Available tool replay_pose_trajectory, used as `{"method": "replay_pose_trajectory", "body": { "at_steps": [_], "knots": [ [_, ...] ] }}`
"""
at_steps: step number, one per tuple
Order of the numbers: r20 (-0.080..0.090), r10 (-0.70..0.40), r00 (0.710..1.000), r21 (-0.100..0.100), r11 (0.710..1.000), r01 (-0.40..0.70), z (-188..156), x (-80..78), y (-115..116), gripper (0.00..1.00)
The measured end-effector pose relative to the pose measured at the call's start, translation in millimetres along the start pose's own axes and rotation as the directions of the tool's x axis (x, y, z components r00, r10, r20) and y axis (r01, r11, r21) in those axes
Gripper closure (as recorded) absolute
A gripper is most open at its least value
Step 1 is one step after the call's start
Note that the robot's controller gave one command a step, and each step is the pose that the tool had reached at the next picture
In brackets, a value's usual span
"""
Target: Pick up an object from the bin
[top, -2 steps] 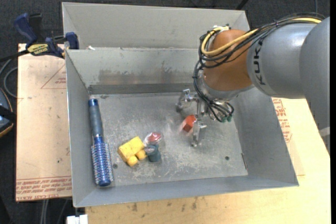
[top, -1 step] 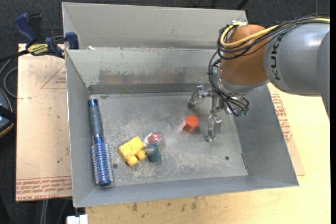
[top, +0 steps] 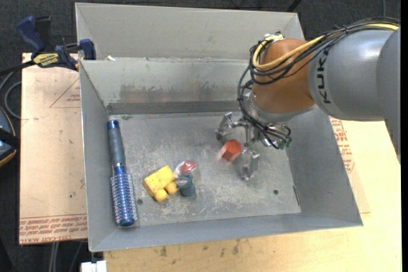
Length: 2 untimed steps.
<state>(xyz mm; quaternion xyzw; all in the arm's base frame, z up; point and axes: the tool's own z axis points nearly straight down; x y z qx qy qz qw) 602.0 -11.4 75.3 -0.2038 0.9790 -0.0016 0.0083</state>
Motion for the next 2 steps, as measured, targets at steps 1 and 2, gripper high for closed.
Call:
{"method": "replay_pose_trajectory", "body": {
  "at_steps": [1,2],
  "knots": [
    [0.006,0.001,1.000,-0.001,1.000,-0.001,-1,-1.7,0,1.00],
    [-0.004,-0.008,1.000,-0.002,1.000,0.008,-149,-19.6,-16,1.00]
  ]
}}
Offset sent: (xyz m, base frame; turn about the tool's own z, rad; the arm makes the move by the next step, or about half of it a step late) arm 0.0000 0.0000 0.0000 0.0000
